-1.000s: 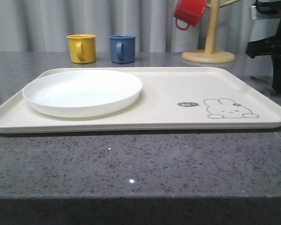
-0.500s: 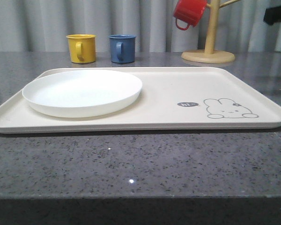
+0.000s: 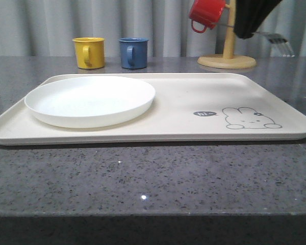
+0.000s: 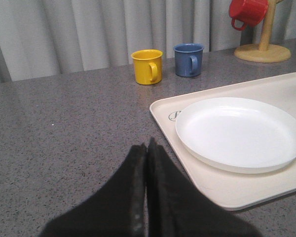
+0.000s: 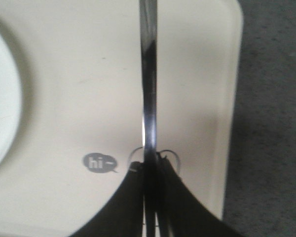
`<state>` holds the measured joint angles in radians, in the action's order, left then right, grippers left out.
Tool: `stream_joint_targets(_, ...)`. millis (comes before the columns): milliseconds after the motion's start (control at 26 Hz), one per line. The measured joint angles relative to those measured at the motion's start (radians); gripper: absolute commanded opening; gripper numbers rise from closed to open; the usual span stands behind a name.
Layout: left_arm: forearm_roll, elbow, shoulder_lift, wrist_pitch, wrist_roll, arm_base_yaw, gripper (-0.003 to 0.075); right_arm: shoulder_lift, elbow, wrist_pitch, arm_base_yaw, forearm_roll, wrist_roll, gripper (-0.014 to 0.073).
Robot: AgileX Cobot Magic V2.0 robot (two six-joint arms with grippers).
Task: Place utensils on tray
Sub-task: 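Carry the fork with the right gripper onto the tray beside the plate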
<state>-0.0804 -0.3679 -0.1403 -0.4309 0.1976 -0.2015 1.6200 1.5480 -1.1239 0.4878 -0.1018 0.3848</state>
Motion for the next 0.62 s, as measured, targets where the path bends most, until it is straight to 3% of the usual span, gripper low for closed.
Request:
stream_joint_targets(192, 0.0, 0.0, 0.0, 0.0, 0.0, 0.0, -0.0018, 0.076, 0.004, 0.043, 0.07, 0.005, 0.081, -0.0004)
stream_joint_targets(615, 0.0, 0.0, 0.0, 0.0, 0.0, 0.0, -0.0018, 0.2, 0.015, 0.132, 0.071, 0.026, 0.258, -0.0004)
